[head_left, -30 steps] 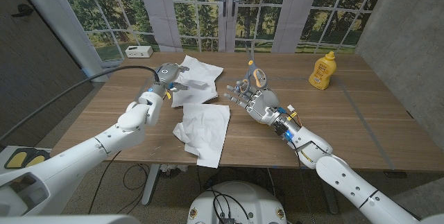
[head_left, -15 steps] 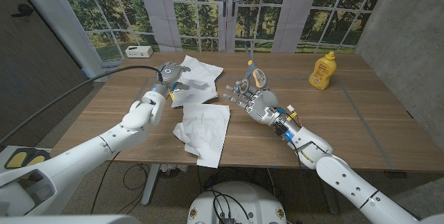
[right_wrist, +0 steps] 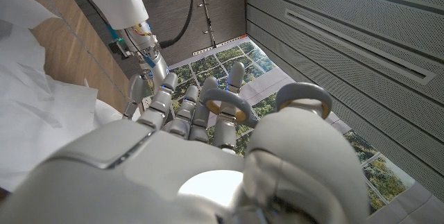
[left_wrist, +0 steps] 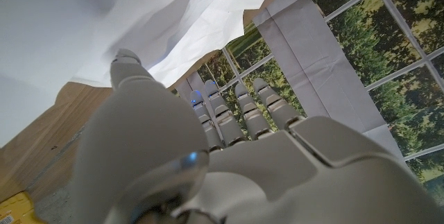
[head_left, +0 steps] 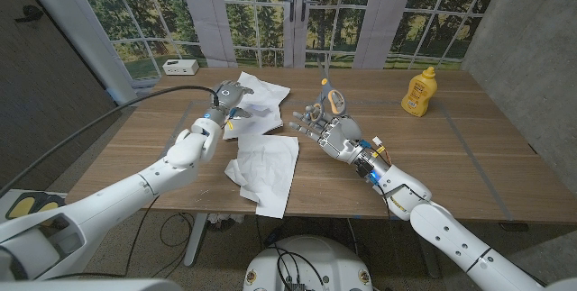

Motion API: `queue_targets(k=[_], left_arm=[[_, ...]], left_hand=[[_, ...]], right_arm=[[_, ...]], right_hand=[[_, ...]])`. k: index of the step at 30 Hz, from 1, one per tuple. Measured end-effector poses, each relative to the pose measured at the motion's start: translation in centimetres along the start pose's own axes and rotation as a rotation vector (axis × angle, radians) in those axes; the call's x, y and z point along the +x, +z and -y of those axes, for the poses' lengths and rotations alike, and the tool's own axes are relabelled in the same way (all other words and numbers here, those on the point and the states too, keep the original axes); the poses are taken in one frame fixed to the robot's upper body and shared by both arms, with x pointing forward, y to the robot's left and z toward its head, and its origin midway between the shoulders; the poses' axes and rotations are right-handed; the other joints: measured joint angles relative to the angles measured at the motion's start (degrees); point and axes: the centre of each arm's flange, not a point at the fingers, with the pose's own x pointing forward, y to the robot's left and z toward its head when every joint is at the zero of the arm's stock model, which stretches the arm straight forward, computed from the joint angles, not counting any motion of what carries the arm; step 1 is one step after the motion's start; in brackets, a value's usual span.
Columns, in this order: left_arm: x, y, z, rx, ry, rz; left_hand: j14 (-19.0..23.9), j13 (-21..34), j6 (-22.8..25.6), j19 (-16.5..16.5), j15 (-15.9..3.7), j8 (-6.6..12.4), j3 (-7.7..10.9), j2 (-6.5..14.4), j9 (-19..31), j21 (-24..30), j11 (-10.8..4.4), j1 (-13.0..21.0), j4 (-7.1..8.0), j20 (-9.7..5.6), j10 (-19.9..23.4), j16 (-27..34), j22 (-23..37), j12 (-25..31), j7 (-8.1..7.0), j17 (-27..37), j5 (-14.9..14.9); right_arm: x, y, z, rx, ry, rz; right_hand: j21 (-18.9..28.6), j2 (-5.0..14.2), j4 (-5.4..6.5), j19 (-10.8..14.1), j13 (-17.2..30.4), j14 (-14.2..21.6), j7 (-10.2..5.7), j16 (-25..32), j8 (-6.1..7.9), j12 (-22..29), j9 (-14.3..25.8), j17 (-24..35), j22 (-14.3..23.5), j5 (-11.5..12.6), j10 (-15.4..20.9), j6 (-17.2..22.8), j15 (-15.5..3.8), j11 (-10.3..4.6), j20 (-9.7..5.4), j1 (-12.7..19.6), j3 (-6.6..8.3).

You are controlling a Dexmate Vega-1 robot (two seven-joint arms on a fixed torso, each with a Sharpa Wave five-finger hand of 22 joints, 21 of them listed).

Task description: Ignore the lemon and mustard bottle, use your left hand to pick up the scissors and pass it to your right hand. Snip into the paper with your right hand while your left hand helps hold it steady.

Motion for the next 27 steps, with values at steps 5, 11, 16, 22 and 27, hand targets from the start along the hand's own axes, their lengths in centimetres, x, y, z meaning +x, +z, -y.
queue_targets(k=[5, 11, 16, 22, 27], left_arm=[[0.4, 0.5, 0.2, 0.006, -0.007, 0.009], [0.6, 0.7, 0.6, 0.018, -0.019, 0.015], [0.7, 1.0, 1.1, 0.036, -0.028, 0.026], [0.9, 1.3, 1.3, 0.052, -0.040, 0.036], [1.2, 1.3, 1.4, 0.071, -0.047, 0.047]], left_hand=[[-0.31, 0.00, 0.00, 0.00, 0.31, 0.00, 0.00, 0.00, 0.00, 0.00, -0.19, 0.00, 0.00, 0.00, -0.20, 0.00, 0.00, 0.00, 0.00, 0.00, 0.00], [-0.31, 0.00, 0.00, 0.00, 0.30, 0.00, 0.00, 0.00, 0.00, 0.00, -0.19, 0.00, 0.00, 0.00, -0.20, 0.00, 0.00, 0.00, 0.00, -0.14, 0.30], [-0.31, 0.00, 0.00, 0.00, 0.30, 0.00, 0.00, 0.34, 0.00, 0.00, -0.19, 0.34, 0.00, 0.00, -0.19, 0.00, 0.00, 0.00, 0.00, -0.14, 0.30], [-0.30, 0.01, 0.00, 0.00, 0.30, 0.00, 0.00, 0.39, 0.00, 0.00, -0.19, 0.40, 0.00, 0.00, -0.19, 0.00, 0.00, 0.00, 0.00, -0.14, 0.30], [-0.30, 0.01, 0.00, 0.00, 0.30, 0.00, 0.00, 0.39, 0.00, 0.00, -0.19, 0.40, 0.00, 0.00, -0.19, 0.00, 0.00, 0.00, 0.00, -0.14, 0.30]], right_arm=[[-0.1, -0.1, 0.0, -0.001, 0.002, 0.001], [-0.2, -0.2, 0.1, 0.000, 0.005, 0.001], [-0.2, -0.3, 0.1, 0.000, 0.008, 0.000], [-0.3, -0.3, 0.1, 0.000, 0.011, 0.000], [-0.3, -0.3, 0.3, 0.000, 0.012, 0.000]], right_hand=[[-0.44, 0.28, 0.00, 0.00, -0.16, 0.00, 0.00, 0.00, -0.41, 0.00, 0.00, -0.14, 0.00, 0.00, 0.00, 0.00, 0.00, 0.00, 0.00, -0.28, 0.00], [-0.44, 0.27, -0.26, 0.00, -0.41, 0.00, -0.01, -0.38, -0.63, 0.00, 0.00, -0.16, 0.00, 0.00, -0.01, 0.00, 0.00, 0.01, 0.00, -0.27, 0.06], [-0.44, 0.27, -0.38, 0.00, -0.70, 0.00, -0.10, -0.57, -0.63, 0.00, -0.16, -0.16, 0.00, 0.00, -0.01, 0.10, 0.00, 0.01, 0.00, -0.27, 0.13], [-0.44, 0.27, -0.44, 0.00, -0.93, 0.00, -0.11, -0.60, -0.76, -0.04, -0.15, -0.38, 0.00, 0.00, 0.24, 0.11, 0.00, -0.24, 0.00, -0.27, 0.19], [-0.44, 0.27, -0.44, 0.00, -0.95, -0.01, -0.16, -0.60, -1.08, -0.06, -0.31, -0.43, 0.00, 0.00, 0.25, 0.16, -0.01, -0.25, 0.00, -0.27, 0.19]])
